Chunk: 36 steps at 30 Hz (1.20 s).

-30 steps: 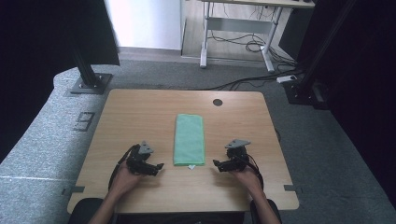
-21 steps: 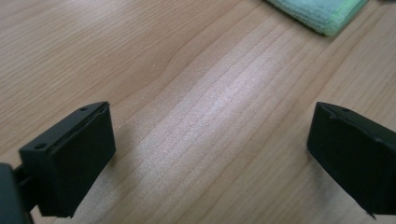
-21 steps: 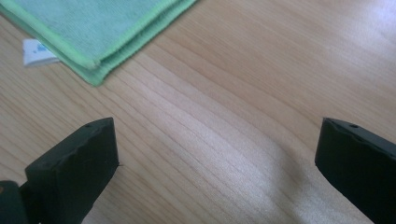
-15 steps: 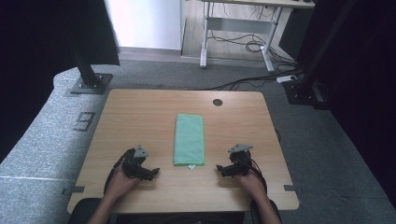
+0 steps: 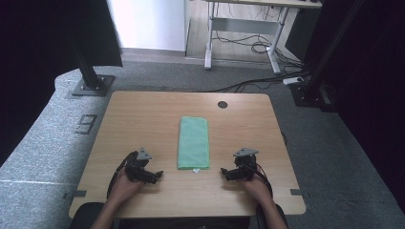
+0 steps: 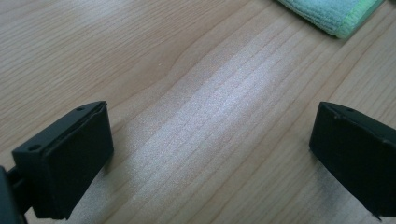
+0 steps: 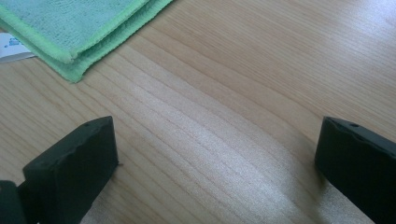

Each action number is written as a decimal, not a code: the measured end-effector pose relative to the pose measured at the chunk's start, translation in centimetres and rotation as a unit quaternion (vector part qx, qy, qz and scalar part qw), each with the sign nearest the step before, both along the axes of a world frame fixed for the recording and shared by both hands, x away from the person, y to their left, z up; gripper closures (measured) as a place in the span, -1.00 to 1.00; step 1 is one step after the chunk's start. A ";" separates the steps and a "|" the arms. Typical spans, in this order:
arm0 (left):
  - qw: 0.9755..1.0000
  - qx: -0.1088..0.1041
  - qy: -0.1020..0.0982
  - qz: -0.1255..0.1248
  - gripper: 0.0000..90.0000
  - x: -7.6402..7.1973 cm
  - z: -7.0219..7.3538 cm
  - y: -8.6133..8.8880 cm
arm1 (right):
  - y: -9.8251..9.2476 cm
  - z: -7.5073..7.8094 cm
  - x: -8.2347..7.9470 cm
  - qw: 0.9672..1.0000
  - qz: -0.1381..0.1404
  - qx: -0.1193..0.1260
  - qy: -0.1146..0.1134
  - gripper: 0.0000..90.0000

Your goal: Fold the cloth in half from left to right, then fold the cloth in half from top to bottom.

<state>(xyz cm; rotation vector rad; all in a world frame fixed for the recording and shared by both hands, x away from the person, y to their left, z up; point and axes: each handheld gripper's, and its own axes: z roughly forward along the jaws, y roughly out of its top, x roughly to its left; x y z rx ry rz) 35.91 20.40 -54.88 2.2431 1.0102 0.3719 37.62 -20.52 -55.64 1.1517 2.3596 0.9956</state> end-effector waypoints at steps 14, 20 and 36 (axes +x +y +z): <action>1.000 0.000 0.000 0.004 -1.00 0.2 0.0 -0.2 | 0.0 0.0 0.1 1.000 -0.001 0.000 0.000 -1.00; 1.000 0.010 0.013 0.012 -1.00 0.5 0.3 -0.8 | 0.3 0.1 0.2 1.000 -0.007 -0.003 0.005 -1.00; 1.000 -0.005 -0.023 0.015 -1.00 2.5 1.8 -2.8 | 2.0 1.1 1.6 1.000 0.016 0.009 0.002 -1.00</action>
